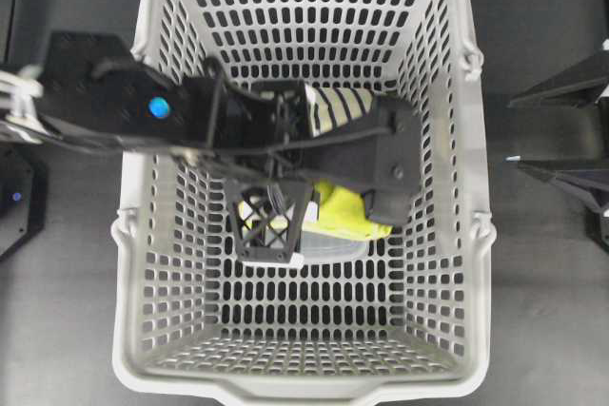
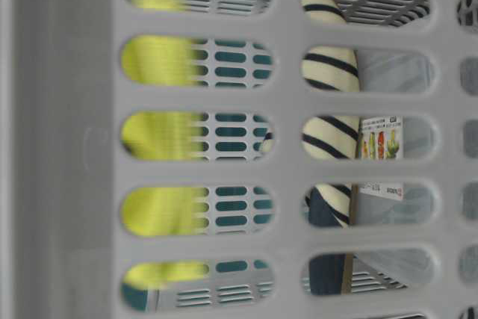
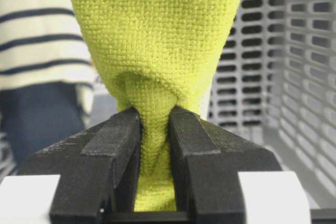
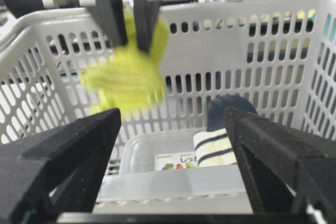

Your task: Pick up the yellow cloth from the shopping basket with the left arm.

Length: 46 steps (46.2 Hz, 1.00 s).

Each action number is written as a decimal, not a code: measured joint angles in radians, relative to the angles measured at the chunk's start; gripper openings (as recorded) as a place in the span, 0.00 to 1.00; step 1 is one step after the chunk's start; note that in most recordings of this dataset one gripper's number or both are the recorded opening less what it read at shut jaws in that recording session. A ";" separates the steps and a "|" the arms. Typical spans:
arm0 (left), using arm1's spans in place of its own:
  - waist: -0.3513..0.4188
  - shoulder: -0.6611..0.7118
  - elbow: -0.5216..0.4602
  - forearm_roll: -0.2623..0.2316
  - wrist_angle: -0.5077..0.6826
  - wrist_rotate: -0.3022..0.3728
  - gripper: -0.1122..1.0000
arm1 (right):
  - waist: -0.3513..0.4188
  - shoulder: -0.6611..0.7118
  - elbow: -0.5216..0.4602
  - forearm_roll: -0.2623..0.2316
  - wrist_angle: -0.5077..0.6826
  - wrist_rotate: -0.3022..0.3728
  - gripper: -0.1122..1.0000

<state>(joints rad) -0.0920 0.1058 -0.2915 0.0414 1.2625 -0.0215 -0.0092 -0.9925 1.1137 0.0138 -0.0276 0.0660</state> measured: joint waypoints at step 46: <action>0.002 0.041 -0.259 0.000 0.230 -0.003 0.23 | 0.000 -0.002 0.006 0.000 -0.002 0.026 0.79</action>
<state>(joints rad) -0.0905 0.1473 -0.5507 0.0414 1.4926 -0.0245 -0.0092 -0.9940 1.1198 0.0138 -0.0291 0.0920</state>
